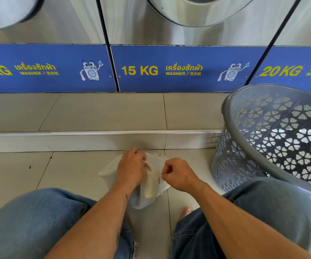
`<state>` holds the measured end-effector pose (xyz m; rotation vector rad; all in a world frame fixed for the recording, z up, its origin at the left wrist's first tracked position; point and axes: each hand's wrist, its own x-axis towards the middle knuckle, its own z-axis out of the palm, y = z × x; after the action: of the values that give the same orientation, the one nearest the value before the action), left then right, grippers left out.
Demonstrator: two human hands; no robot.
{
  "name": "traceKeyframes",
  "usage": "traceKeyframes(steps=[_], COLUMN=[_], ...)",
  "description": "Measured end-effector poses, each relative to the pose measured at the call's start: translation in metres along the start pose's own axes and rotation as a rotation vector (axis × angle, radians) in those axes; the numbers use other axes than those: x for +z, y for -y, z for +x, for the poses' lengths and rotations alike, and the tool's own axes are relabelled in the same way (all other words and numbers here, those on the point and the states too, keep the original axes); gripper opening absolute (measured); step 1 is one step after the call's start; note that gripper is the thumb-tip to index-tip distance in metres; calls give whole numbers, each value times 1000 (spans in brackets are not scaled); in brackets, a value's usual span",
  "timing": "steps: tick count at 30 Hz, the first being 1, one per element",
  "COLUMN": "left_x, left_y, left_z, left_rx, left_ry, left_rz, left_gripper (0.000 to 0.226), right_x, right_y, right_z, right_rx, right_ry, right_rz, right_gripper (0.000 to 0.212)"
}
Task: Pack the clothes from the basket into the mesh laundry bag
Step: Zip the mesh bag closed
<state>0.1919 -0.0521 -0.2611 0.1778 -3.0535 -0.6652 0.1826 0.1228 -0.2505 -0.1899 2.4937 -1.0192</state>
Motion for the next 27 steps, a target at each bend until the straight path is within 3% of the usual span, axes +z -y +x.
traceKeyframes(steps=[4, 6, 8, 9, 11, 13, 17, 22, 27], left_x=[-17, -21, -15, -7, -1, 4, 12, 19, 21], left_y=[-14, -24, -31, -30, -32, -28, -27, -18, -19], left_z=[-10, -15, -24, -27, -30, -32, -42, -38, -36], left_rx=[-203, -412, -466, -490, -540, -477, -408, -461, -483], left_ry=[36, 261, 514, 542, 521, 470, 447, 358, 356], left_rz=[-26, -81, -147, -226, -427, -519, -664, -654, -634], left_gripper=[10, 24, 27, 25, 23, 17, 31, 25, 25], right_x=[6, 8, 8, 7, 7, 8, 12, 18, 24], right_y=[-2, -2, -1, 0, 1, 2, -6, -18, -11], right_z=[6, 9, 8, 6, 3, 1, 2, 3, 6], right_rx=[84, 177, 250, 273, 297, 315, 347, 455, 351], right_ry=[-42, -40, -20, -1, 34, 50, 50, 11, 53], right_rz=[119, 239, 369, 421, 476, 477, 406, 488, 537], right_gripper=[18, 13, 11, 17, 24, 15, 14, 16, 23])
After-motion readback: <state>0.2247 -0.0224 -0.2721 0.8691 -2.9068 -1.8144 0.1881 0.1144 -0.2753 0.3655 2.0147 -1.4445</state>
